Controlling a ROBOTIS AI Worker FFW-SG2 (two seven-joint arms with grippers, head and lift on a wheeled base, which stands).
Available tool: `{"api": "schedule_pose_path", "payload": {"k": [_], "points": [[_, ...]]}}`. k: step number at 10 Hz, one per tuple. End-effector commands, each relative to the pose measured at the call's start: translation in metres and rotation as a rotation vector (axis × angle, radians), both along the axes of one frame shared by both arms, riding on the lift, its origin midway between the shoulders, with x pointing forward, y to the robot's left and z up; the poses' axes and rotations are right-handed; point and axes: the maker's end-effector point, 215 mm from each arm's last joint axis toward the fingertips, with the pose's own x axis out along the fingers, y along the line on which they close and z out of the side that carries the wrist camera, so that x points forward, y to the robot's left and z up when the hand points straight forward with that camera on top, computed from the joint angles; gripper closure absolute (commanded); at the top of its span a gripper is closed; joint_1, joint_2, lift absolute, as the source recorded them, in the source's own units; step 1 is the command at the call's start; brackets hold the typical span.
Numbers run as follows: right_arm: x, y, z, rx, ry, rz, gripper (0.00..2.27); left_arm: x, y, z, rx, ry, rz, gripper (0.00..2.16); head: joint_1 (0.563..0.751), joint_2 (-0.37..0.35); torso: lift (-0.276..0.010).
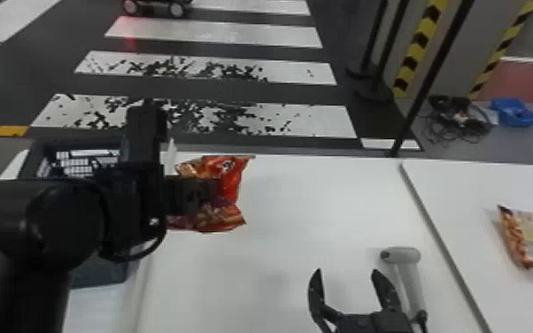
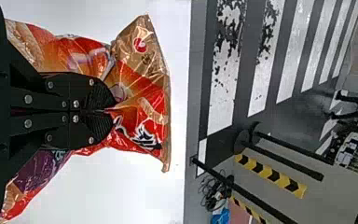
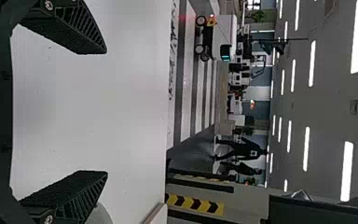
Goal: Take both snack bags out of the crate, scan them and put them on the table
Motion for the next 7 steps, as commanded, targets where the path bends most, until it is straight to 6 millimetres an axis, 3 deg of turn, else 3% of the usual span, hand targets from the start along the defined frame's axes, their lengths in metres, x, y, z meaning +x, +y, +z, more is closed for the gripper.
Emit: {"api": "schedule_pose_path", "payload": {"k": [1,3,7], "points": [[0.0,0.0,0.001,0.002,-0.004,-0.002,0.07,-0.004,-0.019,-0.006,-0.005,-0.033,0.0,2.14,0.695,-0.106,-0.094],[0.0,0.001,0.0,0.003,-0.002,-0.001,0.07,-0.008,-0.041,-0.016,-0.013,-0.063,0.018,2.14,0.695,-0.136,-0.094],[-0.001,0.0,-0.001,0.002,-0.001,-0.003,0.07,-0.02,-0.071,-0.065,-0.021,-0.032,0.025,2.14,0.695,-0.184,-0.094]]}}
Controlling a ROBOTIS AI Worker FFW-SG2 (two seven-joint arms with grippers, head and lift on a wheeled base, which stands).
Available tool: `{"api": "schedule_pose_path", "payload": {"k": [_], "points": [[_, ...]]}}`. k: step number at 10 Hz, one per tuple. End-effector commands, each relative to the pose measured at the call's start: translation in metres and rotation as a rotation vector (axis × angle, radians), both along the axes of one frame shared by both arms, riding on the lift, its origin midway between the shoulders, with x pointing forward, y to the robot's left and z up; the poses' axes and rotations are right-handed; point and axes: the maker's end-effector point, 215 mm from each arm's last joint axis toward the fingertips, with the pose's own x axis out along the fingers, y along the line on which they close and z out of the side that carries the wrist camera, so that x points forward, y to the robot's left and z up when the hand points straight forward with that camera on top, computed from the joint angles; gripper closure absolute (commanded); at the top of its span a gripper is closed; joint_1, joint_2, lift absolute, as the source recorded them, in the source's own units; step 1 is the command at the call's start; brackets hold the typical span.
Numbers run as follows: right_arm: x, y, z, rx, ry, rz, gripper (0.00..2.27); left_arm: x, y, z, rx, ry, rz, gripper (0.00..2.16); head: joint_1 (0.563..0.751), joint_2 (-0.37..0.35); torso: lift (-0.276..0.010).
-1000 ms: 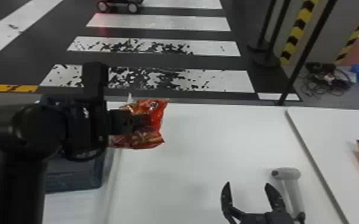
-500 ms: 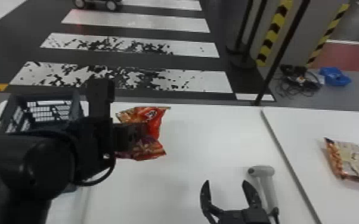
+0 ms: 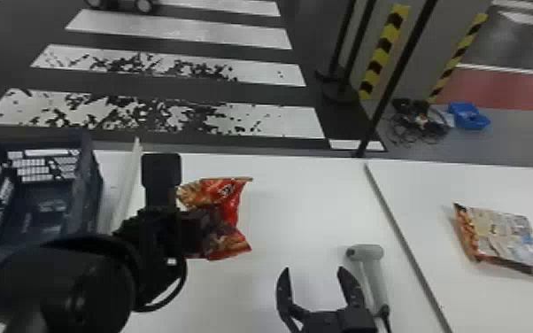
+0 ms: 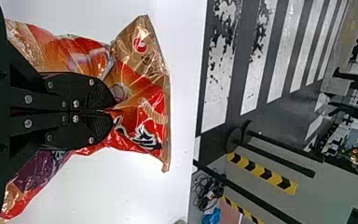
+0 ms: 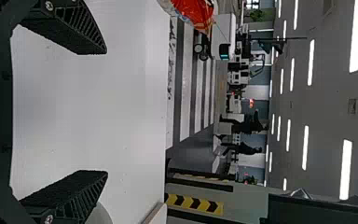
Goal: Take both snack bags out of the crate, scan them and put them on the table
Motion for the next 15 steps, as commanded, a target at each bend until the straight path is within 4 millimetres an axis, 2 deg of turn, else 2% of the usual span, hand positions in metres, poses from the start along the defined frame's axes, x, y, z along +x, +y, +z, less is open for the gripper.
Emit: {"api": "schedule_pose_path", "payload": {"k": [1,3,4,5,6,7,9,10,12,13,15], "points": [[-0.001,0.0,-0.002,-0.001,0.003,0.0,0.07,-0.003,-0.012,-0.02,-0.008,0.013,0.0,2.14,0.695,-0.195,-0.094],[0.0,0.0,-0.001,0.0,0.0,-0.001,0.07,-0.009,-0.021,-0.041,-0.032,0.04,0.001,2.14,0.695,-0.209,-0.094],[0.0,0.0,-0.002,0.0,0.002,-0.001,0.08,-0.009,-0.024,-0.045,-0.035,0.036,0.003,2.08,0.695,-0.217,-0.094],[0.0,0.0,-0.002,0.001,0.002,-0.002,0.08,-0.009,-0.028,-0.042,-0.044,0.023,0.005,1.54,0.695,-0.224,-0.094],[0.0,0.0,-0.002,0.0,0.002,-0.001,0.08,-0.007,-0.032,-0.037,-0.06,0.003,0.009,0.39,0.695,-0.23,-0.094],[0.0,0.0,-0.003,-0.001,0.003,-0.001,0.08,-0.009,-0.033,-0.036,-0.063,0.006,0.007,0.05,0.695,-0.232,-0.094],[0.0,0.0,-0.003,-0.001,0.003,-0.001,0.08,-0.012,-0.035,-0.03,-0.083,0.009,0.023,0.06,0.695,-0.237,-0.094],[-0.001,0.0,-0.002,0.002,0.002,-0.002,0.08,-0.014,-0.035,-0.018,-0.097,-0.01,0.03,0.06,0.695,-0.239,-0.094],[-0.001,0.0,-0.002,0.002,0.001,-0.002,0.08,-0.013,-0.029,0.022,-0.124,-0.082,0.045,0.06,0.695,-0.242,-0.094],[-0.001,-0.001,-0.002,0.002,0.001,-0.003,0.08,-0.014,-0.019,0.043,-0.106,-0.136,0.062,0.06,0.695,-0.24,-0.094],[0.0,-0.001,0.0,0.003,-0.004,-0.003,0.07,-0.014,0.021,0.071,-0.015,-0.239,0.118,0.06,0.695,-0.219,-0.094]]}}
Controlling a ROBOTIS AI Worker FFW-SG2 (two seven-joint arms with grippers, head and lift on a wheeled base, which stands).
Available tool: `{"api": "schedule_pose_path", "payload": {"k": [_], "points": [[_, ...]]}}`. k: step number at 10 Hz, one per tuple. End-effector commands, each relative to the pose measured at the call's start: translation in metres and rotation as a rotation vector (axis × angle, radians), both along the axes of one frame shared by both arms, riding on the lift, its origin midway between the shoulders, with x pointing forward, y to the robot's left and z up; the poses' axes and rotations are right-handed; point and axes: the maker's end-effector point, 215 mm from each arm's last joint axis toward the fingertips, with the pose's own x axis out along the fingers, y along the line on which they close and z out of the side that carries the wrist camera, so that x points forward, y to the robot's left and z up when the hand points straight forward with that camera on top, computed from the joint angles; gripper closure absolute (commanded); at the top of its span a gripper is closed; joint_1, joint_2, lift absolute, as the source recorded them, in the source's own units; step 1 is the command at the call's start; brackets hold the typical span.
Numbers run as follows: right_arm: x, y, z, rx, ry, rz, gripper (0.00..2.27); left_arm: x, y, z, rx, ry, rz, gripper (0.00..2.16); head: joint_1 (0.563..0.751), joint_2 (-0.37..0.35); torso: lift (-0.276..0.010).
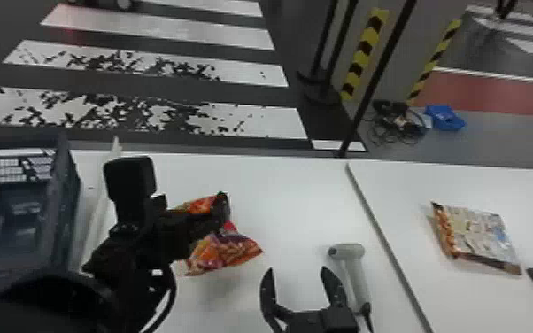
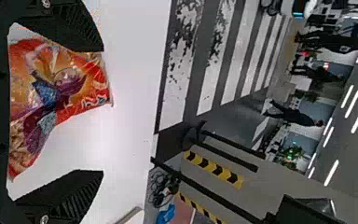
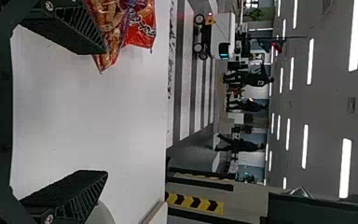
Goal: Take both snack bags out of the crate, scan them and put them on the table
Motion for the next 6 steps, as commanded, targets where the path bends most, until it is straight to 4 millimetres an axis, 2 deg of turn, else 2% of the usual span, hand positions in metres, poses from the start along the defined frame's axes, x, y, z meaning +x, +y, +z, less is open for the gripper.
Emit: {"api": "schedule_pose_path", "payload": {"k": [1,2,4,6], "points": [[0.003,-0.001,0.005,0.001,-0.01,-0.002,0.07,-0.002,0.035,0.016,0.076,-0.064,0.042,0.06,0.695,-0.207,-0.094],[0.007,-0.001,0.015,0.007,-0.03,-0.005,0.07,-0.003,0.053,0.019,0.105,-0.094,0.047,0.07,0.695,-0.182,-0.094],[0.017,-0.006,0.035,0.012,-0.06,-0.019,0.08,0.003,0.085,0.051,0.128,-0.25,0.075,0.07,0.695,-0.136,-0.094],[0.032,-0.012,0.048,0.018,-0.06,-0.034,0.07,-0.005,0.108,0.089,0.188,-0.456,0.102,0.07,0.695,-0.097,-0.094]]}}
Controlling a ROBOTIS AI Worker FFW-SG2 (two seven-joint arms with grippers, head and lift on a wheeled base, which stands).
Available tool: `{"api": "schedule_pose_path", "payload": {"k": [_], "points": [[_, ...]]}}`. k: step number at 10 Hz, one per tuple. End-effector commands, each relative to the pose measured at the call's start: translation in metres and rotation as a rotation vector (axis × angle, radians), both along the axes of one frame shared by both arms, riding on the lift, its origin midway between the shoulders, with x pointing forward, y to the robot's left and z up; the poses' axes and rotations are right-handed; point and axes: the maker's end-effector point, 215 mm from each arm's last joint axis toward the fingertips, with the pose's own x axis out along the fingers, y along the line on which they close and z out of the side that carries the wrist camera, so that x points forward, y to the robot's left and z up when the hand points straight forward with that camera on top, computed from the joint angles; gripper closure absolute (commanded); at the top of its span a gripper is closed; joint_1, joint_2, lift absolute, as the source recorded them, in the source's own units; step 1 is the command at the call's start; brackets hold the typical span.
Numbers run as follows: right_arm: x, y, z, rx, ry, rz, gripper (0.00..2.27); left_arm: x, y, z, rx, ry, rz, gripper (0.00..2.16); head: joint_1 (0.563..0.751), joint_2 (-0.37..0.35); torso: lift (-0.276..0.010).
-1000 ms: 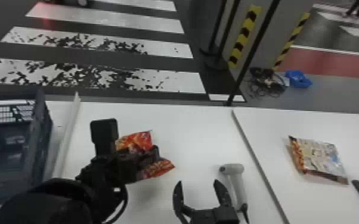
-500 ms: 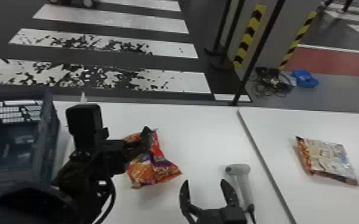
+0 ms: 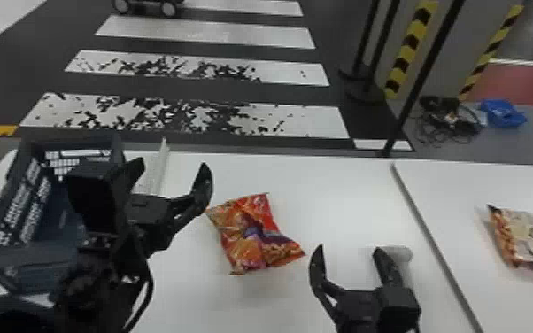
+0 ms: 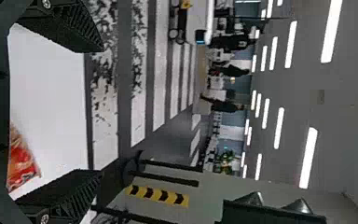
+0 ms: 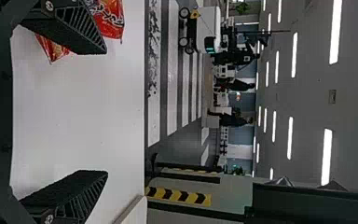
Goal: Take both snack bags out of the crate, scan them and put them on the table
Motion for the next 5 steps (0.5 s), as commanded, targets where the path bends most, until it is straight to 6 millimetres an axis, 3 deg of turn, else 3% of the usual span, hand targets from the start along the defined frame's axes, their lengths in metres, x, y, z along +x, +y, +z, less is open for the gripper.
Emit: {"api": "schedule_pose_path", "payload": {"k": [1,5], "points": [[0.012,0.0,0.004,0.032,0.023,-0.001,0.07,-0.012,0.018,0.021,0.047,-0.122,0.02,0.08,0.695,-0.088,-0.094],[0.035,0.004,0.01,0.091,0.114,0.018,0.07,-0.047,0.061,0.032,0.071,-0.269,0.043,0.08,0.695,-0.032,-0.094]]}}
